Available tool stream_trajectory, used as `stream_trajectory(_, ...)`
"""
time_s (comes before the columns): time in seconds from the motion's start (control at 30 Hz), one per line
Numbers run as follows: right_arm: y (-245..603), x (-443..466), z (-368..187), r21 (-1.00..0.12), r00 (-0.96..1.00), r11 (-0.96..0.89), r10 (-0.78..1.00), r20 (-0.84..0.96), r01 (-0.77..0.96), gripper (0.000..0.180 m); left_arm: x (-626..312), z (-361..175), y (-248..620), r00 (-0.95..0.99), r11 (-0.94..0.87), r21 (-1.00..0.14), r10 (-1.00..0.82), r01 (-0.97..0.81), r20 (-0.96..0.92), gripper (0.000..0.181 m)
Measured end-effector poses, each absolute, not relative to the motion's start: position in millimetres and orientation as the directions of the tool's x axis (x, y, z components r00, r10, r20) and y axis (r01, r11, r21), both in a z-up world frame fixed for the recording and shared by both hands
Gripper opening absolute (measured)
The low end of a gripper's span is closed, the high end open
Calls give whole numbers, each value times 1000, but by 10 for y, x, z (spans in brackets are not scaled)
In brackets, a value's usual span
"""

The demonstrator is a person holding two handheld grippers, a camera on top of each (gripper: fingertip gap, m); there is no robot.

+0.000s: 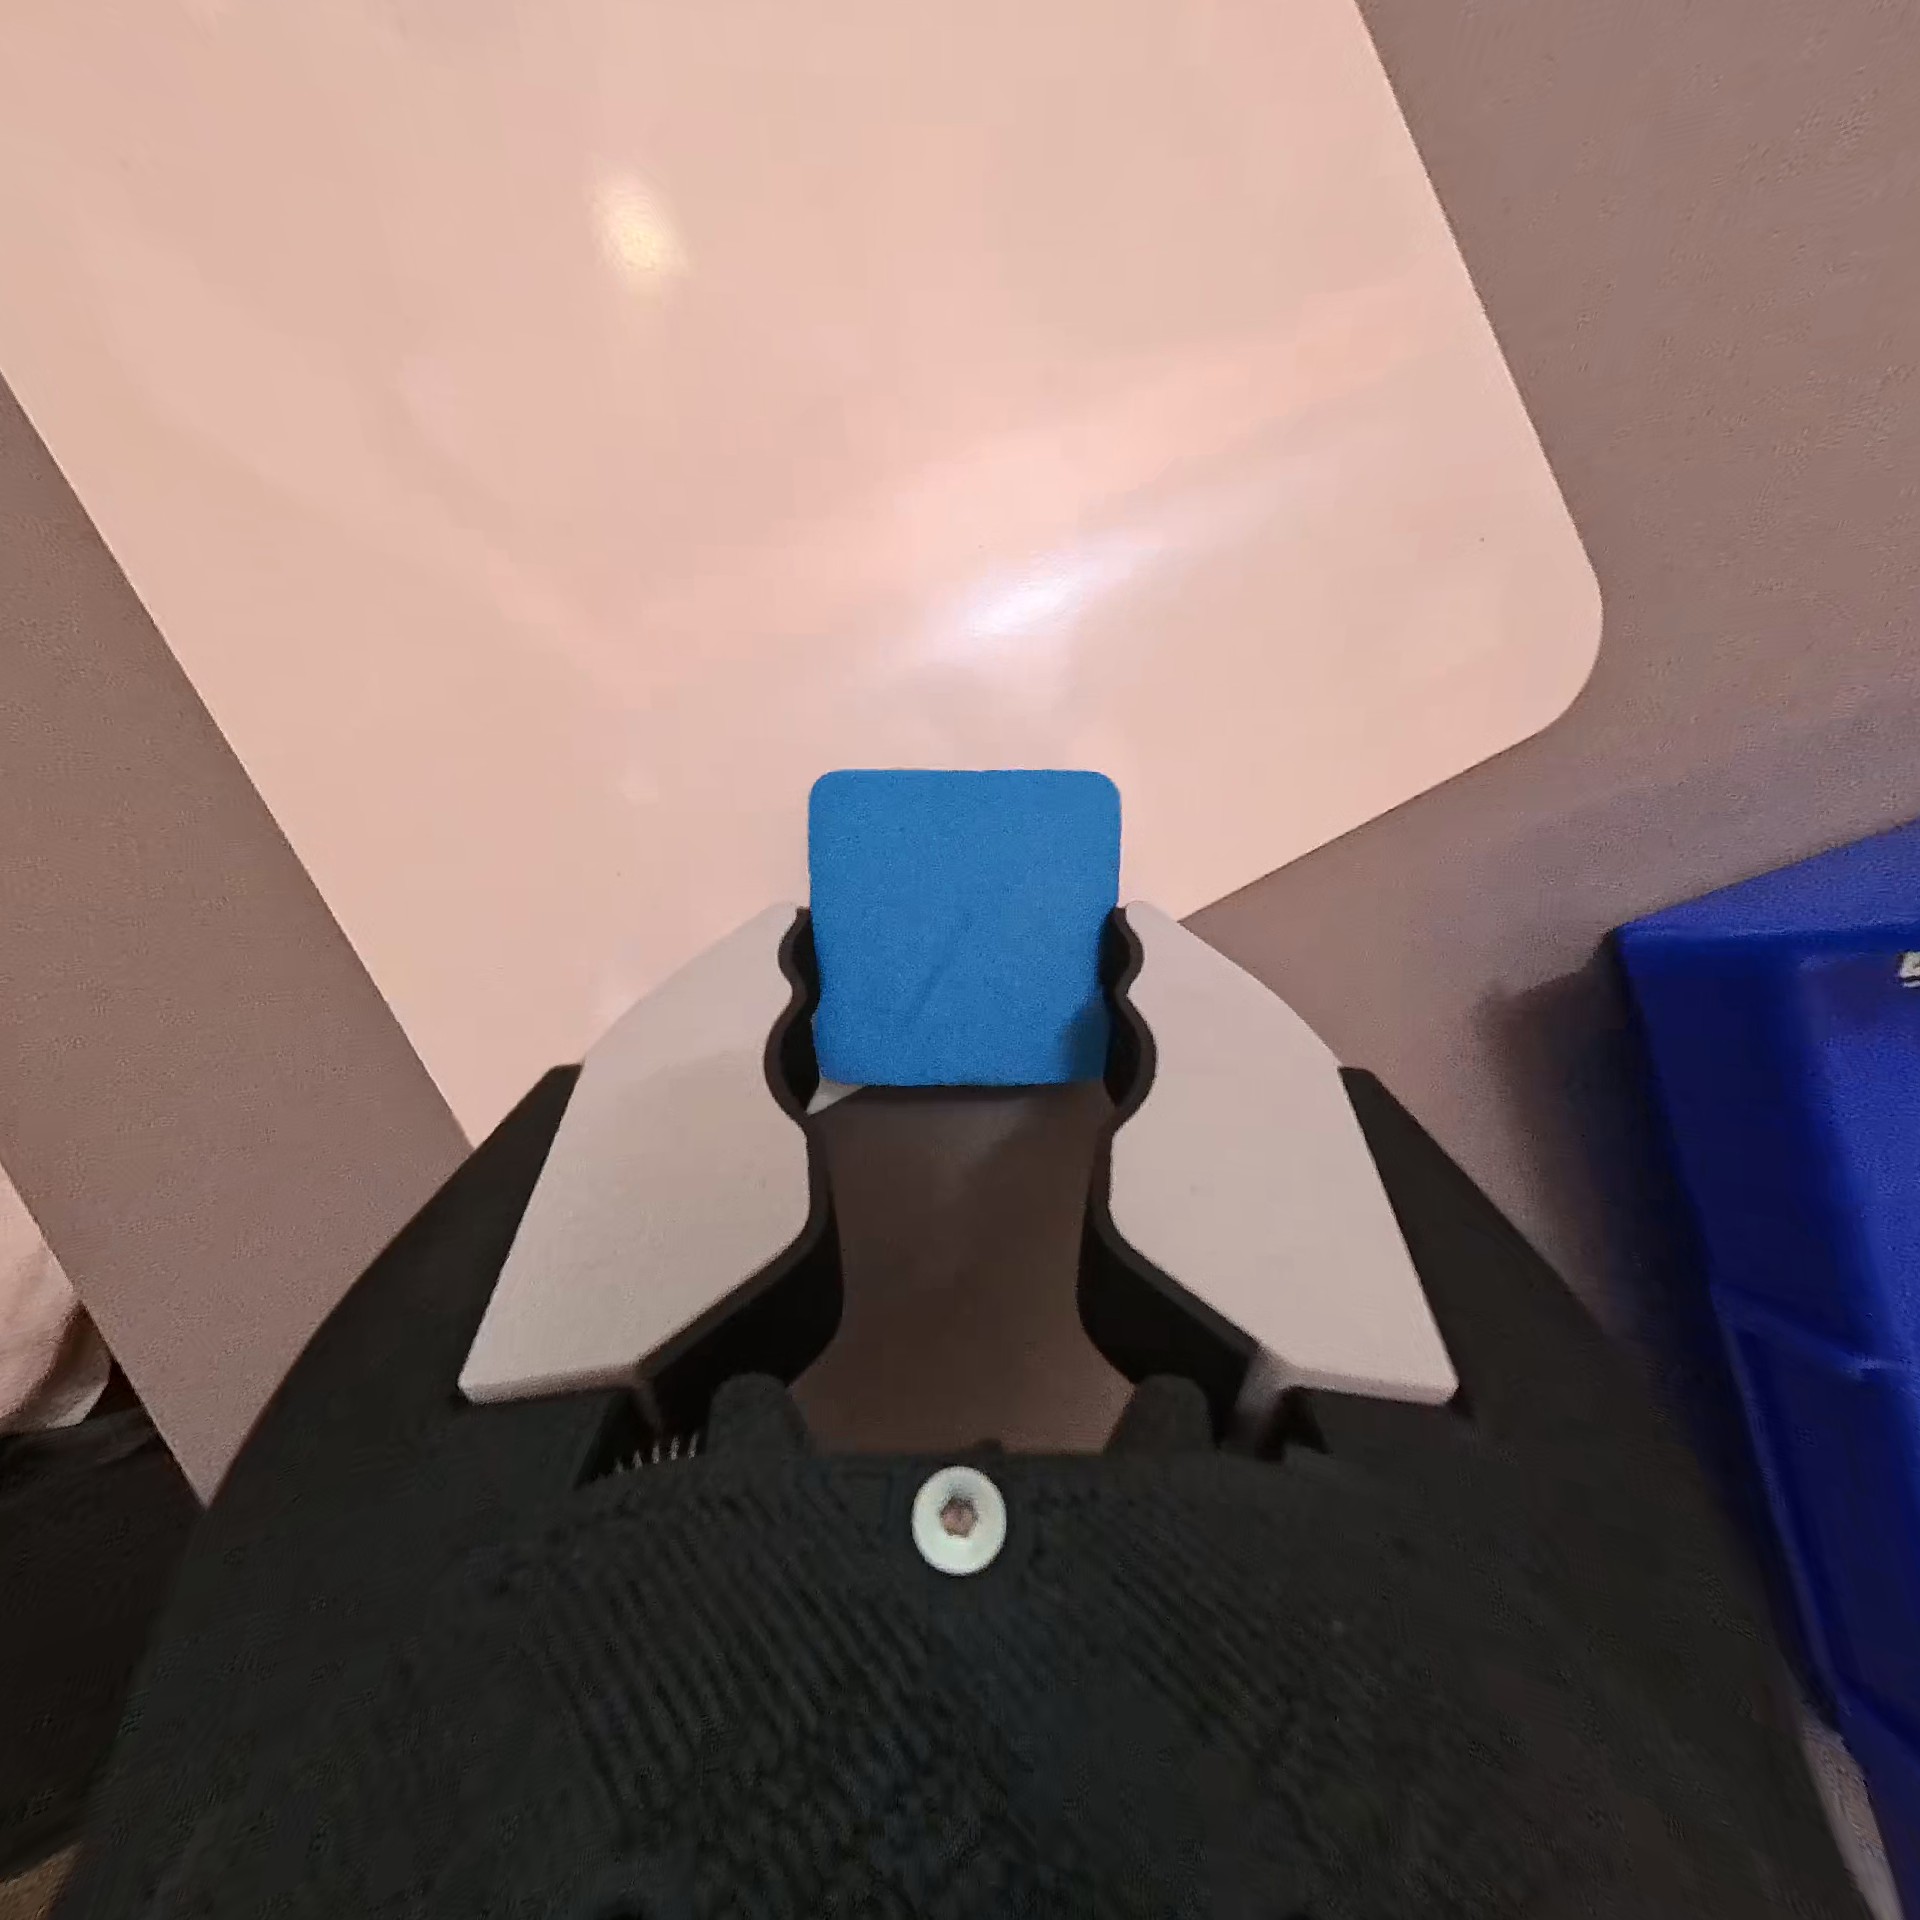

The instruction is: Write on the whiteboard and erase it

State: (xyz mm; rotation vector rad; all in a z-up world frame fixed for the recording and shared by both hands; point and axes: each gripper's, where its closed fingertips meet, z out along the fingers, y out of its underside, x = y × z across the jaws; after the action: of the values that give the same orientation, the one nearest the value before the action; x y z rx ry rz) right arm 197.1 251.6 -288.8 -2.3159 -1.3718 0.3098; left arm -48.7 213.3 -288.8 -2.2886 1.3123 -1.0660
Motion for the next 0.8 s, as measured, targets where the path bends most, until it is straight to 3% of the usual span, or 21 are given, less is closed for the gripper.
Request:
stream_trajectory(0.27,2438,1872,-2706,-598,496,-383,868,28,704,53,-512,-2890,2144,315,-540,-549,-834,-639,453,0)
stream_trajectory(0.43,3028,2761,-1831,-704,775,-465,602,192,536,54,-507,-2889,2143,329,-574,-557,-812,-600,482,0)
stream_trajectory(0.57,3586,3396,-1774,-639,885,-646,448,126,418,54,-490,-2892,2144,322,-556,-567,-825,-608,464,0)
stream_trajectory(0.8,4030,3617,-2360,-507,957,-829,288,-27,235,55,-486,-2878,2165,334,-562,-592,-824,-578,456,0)
